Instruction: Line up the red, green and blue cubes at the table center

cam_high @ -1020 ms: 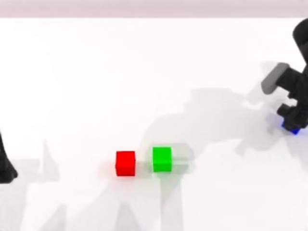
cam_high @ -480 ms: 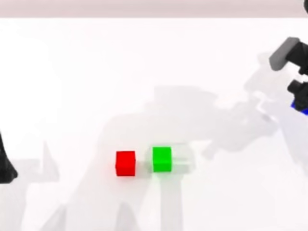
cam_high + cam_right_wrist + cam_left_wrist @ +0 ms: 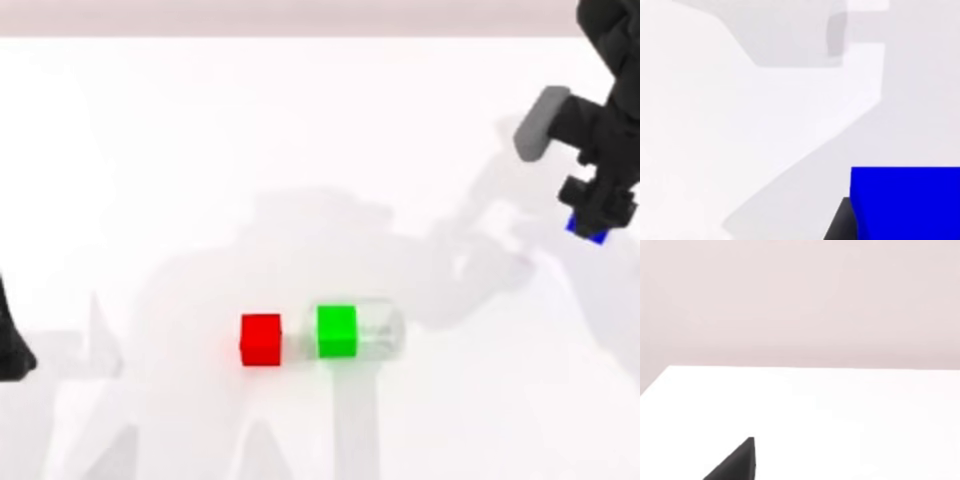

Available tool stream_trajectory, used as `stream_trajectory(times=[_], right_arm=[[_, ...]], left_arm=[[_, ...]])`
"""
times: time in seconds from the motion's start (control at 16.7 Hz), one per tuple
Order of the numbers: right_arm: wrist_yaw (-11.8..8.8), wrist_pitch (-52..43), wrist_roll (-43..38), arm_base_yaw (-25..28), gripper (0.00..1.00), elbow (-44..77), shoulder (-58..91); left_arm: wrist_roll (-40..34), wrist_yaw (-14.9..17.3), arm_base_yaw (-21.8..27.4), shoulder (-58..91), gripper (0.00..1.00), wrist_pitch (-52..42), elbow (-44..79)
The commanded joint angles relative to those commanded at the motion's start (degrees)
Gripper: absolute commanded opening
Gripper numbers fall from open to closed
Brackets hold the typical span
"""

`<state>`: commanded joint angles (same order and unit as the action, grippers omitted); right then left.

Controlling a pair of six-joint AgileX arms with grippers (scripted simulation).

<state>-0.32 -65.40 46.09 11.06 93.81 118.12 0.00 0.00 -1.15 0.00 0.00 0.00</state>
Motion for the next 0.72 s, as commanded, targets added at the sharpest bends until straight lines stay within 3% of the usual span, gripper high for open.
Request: stream_trajectory(times=[0.42,0.54,0.72], right_arm=[[-0.1,-0.9,5.9,20.7,0.00,-4.2,-4.8],[-0.1,-0.9,7.0,24.3,0.00,-5.0,-6.0],[-0.1,-0.9,7.4,25.3,0.00,-5.3,-6.4]], left_arm=[[0.0,0.0,0.0,0.0,1.00,0.0,0.0],[0.0,0.0,0.0,0.0,1.00,0.0,0.0],[0.0,0.0,0.0,0.0,1.00,0.0,0.0]])
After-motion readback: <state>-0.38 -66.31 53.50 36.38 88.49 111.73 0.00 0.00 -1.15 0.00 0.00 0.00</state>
